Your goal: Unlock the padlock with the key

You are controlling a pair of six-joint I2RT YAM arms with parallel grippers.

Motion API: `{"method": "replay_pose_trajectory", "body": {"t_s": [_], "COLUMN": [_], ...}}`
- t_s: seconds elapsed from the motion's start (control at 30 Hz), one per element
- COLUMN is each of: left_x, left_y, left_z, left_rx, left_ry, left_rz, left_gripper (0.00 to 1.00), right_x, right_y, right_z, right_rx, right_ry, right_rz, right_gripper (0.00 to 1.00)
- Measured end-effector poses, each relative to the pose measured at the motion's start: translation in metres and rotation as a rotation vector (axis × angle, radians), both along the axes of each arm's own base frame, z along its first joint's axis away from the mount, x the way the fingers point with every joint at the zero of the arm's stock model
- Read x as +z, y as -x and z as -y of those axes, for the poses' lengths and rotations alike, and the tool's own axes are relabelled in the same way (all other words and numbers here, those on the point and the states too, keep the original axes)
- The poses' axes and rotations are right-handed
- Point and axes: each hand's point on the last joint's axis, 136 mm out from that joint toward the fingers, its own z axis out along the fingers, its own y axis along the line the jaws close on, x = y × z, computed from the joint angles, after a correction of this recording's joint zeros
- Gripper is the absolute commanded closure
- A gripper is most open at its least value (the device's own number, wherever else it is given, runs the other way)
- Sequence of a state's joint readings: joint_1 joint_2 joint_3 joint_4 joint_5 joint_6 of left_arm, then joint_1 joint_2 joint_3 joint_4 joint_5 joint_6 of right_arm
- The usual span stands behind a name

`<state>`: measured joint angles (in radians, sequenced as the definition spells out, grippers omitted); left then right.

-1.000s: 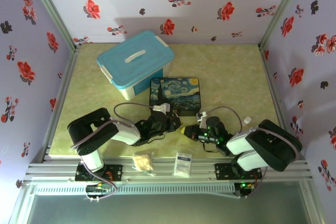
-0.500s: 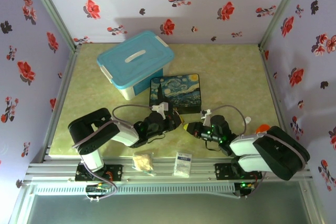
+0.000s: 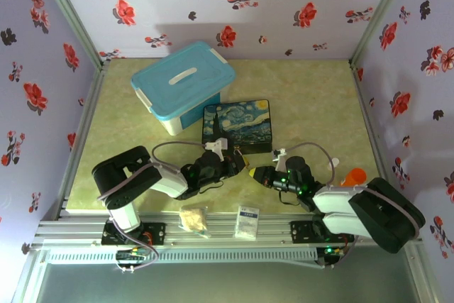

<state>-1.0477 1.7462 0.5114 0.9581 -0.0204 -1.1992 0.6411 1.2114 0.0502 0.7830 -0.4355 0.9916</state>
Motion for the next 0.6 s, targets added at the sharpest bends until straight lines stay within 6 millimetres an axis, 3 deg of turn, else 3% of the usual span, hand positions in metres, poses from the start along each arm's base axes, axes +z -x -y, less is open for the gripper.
{"method": "replay_pose_trajectory", "body": {"t_s": [0.6], "left_x": [0.0038], "left_y": [-0.0017], "left_z": [0.0015], "left_rx": [0.000], "left_ry": [0.024], "left_rz": [-0.013], "left_gripper": [1.00], "right_x": [0.0080], "right_y": [-0.0053], "right_z": [0.0037], "right_rx": [-0.025], "right_ry": [-0.050], "right_rz": [0.024], "right_gripper": [1.00]}}
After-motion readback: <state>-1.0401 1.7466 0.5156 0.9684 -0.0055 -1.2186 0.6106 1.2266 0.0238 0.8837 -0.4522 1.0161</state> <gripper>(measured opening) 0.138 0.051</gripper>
